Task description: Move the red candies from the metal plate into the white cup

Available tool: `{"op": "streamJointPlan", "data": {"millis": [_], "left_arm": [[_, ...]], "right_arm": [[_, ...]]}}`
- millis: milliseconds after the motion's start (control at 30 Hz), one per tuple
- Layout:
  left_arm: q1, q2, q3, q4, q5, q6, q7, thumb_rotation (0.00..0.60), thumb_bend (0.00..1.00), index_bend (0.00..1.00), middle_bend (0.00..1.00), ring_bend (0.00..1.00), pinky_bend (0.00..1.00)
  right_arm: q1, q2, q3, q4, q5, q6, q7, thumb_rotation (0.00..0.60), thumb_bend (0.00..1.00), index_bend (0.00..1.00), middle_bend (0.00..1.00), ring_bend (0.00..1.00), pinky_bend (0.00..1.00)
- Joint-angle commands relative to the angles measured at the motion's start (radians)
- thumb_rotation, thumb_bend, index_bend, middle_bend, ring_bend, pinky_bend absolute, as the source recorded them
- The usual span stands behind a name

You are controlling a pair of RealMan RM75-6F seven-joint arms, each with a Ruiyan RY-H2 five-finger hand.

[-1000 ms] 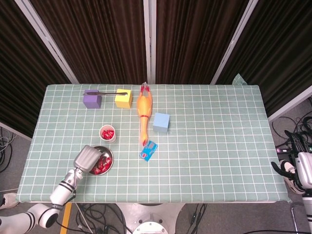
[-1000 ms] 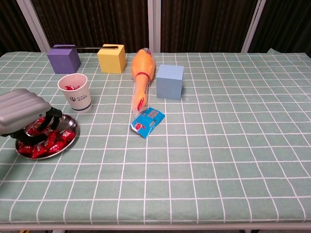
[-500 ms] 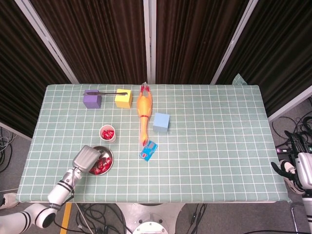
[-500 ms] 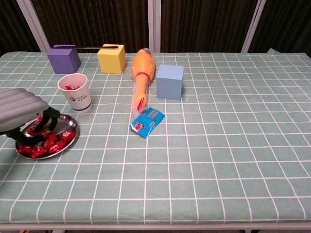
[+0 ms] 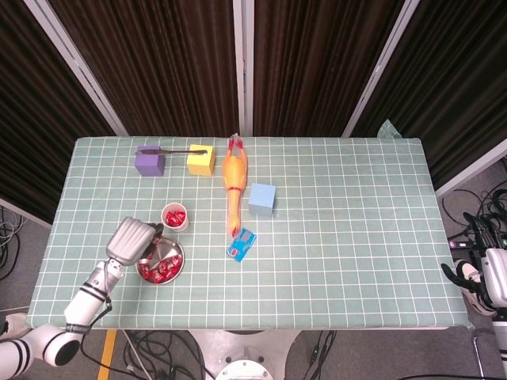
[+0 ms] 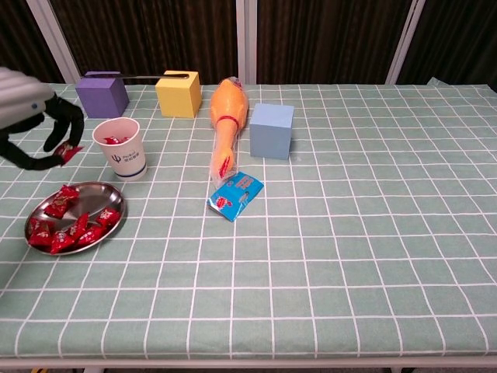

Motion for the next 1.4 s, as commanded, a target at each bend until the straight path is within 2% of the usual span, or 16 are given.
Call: {"op": "streamJointPlan", "data": {"millis": [33, 233, 467, 533, 633, 700, 933, 1067, 1167, 1300, 1400], "left_arm": [[-0.041, 0.0, -0.044, -0.012, -0.024, -0.02, 0.002, 0.6, 0.52, 0.64, 0.72, 0.92, 1.0], [-0.107, -0.049, -0.092, 0.039, -0.083, -0.081, 0.02, 0.6, 0.52, 0.64, 0.72, 0.92, 1.0], [-0.151, -0.104, -0.102, 0.117, -0.146, -0.127, 0.065, 0.6, 0.52, 0.62, 0.7, 0.92, 1.0], [-0.154, -0.109, -0.097, 0.126, -0.156, -0.128, 0.086, 0.6, 0.48, 0.57, 0.69, 0.92, 1.0], [-0.153, -0.113, -0.09, 0.128, -0.169, -0.12, 0.117, 0.6, 0.39, 0.48, 0.65, 0.91, 1.0], [-0.151, -0.114, -0.086, 0.128, -0.172, -0.107, 0.131, 0.6, 0.37, 0.47, 0.65, 0.91, 1.0], [-0.143, -0.099, -0.081, 0.106, -0.198, -0.083, 0.168, 0.6, 0.33, 0.43, 0.57, 0.89, 1.0], [-0.101, -0.052, -0.081, 0.058, -0.179, -0.002, 0.131, 0.6, 0.32, 0.41, 0.56, 0.89, 1.0], [-0.05, 0.003, -0.061, 0.012, -0.152, 0.061, 0.088, 0.6, 0.31, 0.41, 0.61, 0.89, 1.0], [0.007, 0.062, -0.001, -0.041, -0.111, 0.085, 0.026, 0.6, 0.31, 0.44, 0.86, 0.95, 1.0], [0.025, 0.083, 0.052, -0.066, -0.087, 0.059, 0.029, 0.6, 0.31, 0.45, 0.94, 0.99, 1.0]], "right_arm": [[0.0, 0.0, 0.0, 0.001, 0.001, 0.0, 0.001, 0.6, 0.15, 0.01, 0.1, 0.02, 0.39], [0.0, -0.001, 0.001, 0.004, 0.003, -0.002, 0.004, 0.6, 0.15, 0.01, 0.1, 0.02, 0.39], [-0.004, 0.0, 0.002, 0.009, 0.013, -0.002, 0.007, 0.6, 0.15, 0.01, 0.1, 0.02, 0.39], [-0.005, 0.0, 0.002, 0.01, 0.015, -0.002, 0.007, 0.6, 0.15, 0.01, 0.1, 0.02, 0.39], [-0.005, 0.0, 0.003, 0.011, 0.015, -0.003, 0.007, 0.6, 0.15, 0.01, 0.1, 0.02, 0.39], [-0.005, -0.001, 0.003, 0.01, 0.014, -0.003, 0.007, 0.6, 0.15, 0.01, 0.1, 0.02, 0.39], [-0.004, -0.001, 0.003, 0.006, 0.01, -0.002, 0.003, 0.6, 0.15, 0.01, 0.1, 0.02, 0.39], [-0.002, 0.0, 0.004, 0.005, 0.007, -0.003, 0.004, 0.6, 0.15, 0.01, 0.1, 0.02, 0.39], [0.001, 0.0, 0.005, 0.006, 0.003, -0.003, 0.005, 0.6, 0.15, 0.01, 0.1, 0.02, 0.39], [0.006, -0.005, 0.004, 0.011, 0.0, -0.011, 0.008, 0.6, 0.15, 0.01, 0.1, 0.02, 0.39], [0.01, -0.008, 0.003, 0.011, -0.005, -0.014, 0.009, 0.6, 0.15, 0.01, 0.1, 0.02, 0.39]]}}
